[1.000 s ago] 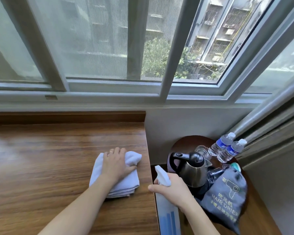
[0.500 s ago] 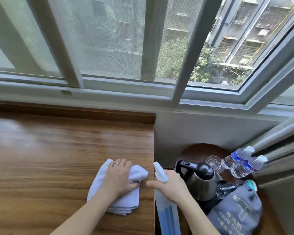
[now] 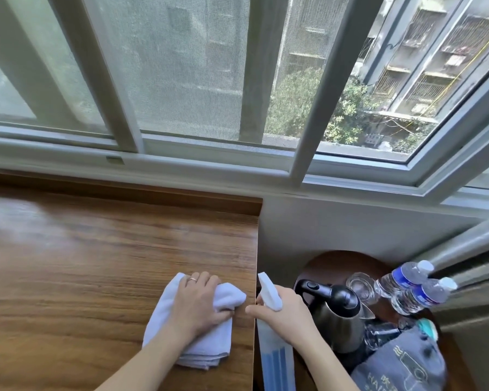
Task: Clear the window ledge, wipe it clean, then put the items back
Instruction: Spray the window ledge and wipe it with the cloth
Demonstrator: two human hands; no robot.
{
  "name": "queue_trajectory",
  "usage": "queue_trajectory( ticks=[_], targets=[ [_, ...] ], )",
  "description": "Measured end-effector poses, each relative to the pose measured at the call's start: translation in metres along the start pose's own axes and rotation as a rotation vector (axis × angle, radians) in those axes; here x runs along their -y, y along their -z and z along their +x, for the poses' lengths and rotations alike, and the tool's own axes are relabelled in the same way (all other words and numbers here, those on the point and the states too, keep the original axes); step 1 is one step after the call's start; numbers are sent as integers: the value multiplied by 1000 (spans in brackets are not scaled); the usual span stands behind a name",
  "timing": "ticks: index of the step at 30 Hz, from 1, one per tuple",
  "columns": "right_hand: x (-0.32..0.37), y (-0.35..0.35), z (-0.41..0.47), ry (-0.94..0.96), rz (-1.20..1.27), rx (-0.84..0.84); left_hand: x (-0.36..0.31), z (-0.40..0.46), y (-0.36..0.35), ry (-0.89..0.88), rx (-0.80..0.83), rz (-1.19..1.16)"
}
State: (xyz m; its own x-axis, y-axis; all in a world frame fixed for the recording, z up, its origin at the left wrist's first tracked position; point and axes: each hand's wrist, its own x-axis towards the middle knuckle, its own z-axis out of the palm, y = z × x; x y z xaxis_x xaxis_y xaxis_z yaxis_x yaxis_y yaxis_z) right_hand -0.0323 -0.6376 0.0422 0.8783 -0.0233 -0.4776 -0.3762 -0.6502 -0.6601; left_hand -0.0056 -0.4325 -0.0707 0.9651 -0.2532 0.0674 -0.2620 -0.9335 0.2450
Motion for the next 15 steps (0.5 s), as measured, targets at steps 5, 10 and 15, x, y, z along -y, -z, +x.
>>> queue_trajectory(
  ticks=[5, 10, 15],
  targets=[
    [1, 4, 12, 1, -28, -1, -8, 13, -1, 5, -40, 18],
    [0, 8, 24, -18, -31, -7, -10, 46, -5, 0, -57, 22],
    [-1, 14, 40, -28, -9, -18, 1, 101, -3, 8, -26, 67]
  ],
)
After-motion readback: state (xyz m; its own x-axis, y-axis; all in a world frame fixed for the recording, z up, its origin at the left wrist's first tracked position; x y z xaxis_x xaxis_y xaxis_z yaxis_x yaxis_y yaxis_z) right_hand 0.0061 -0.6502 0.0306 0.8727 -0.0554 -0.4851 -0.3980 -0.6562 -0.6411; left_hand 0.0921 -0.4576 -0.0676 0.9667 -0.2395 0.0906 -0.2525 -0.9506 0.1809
